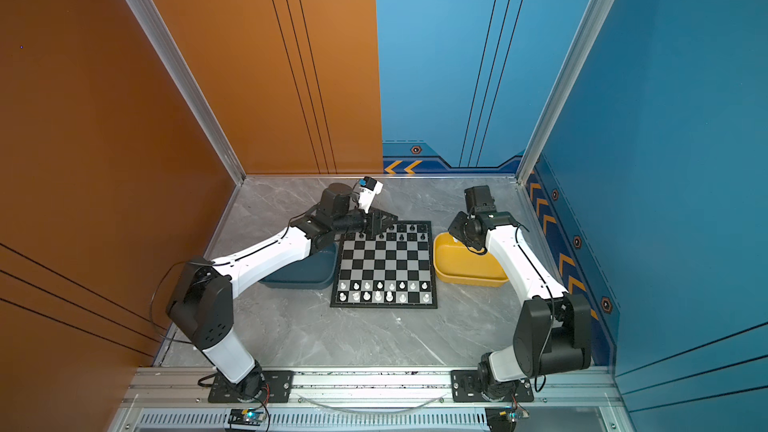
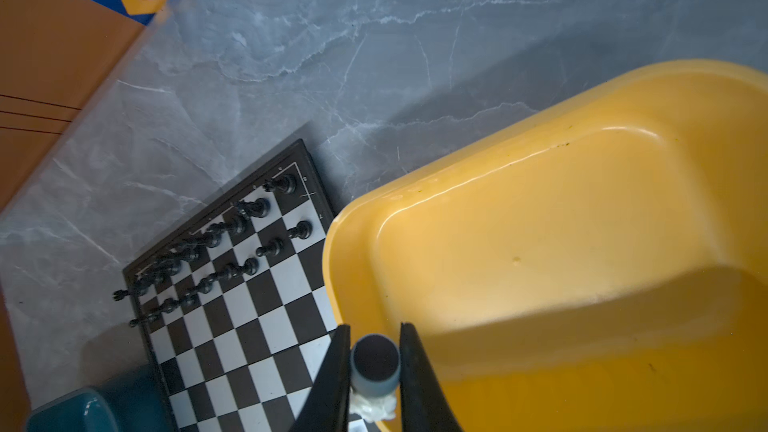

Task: Set up the chess pieces on the board
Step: 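Raise the white knight with the right gripper while the left gripper reaches toward it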

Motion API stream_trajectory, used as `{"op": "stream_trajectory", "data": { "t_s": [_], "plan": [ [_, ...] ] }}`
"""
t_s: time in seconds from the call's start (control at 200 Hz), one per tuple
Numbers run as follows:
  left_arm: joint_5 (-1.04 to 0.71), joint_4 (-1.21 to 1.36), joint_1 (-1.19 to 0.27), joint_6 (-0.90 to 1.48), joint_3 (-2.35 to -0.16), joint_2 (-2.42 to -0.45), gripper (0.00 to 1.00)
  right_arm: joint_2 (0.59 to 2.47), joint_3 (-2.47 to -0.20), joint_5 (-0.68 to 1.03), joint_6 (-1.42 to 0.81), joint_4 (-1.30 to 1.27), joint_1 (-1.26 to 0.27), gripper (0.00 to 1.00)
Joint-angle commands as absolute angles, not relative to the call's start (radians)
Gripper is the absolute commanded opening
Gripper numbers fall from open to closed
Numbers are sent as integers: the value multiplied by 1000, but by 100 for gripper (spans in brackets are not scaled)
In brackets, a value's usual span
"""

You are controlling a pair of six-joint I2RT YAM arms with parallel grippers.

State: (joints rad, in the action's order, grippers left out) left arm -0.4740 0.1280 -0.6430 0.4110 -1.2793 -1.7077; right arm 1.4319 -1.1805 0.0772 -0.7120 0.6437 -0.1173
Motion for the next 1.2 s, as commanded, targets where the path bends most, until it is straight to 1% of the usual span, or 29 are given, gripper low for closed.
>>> {"op": "stream_trajectory", "data": {
  "t_s": [0.0,0.15,0.28,0.576,0.971,1.196],
  "plan": [
    [-547,325,-692,413,-1251,-1690,34,1364,-1153,86,-745,652,-109,0],
    [-562,475,-748,442,-1199,-1698,36,1289,-1124,96,-773,630,-102,0],
    [-549,539,-778,463,-1192,-1718,36,1242,-1120,109,-796,607,-102,0],
    [-392,587,-868,383,-1205,-1764,32,1178,-1130,151,-834,583,-98,0],
    [-257,713,-930,359,-1224,-1831,31,1144,-1157,235,-878,573,-94,0],
    [-235,778,-940,383,-1240,-1874,30,1129,-1177,252,-887,580,-92,0]
  ]
}}
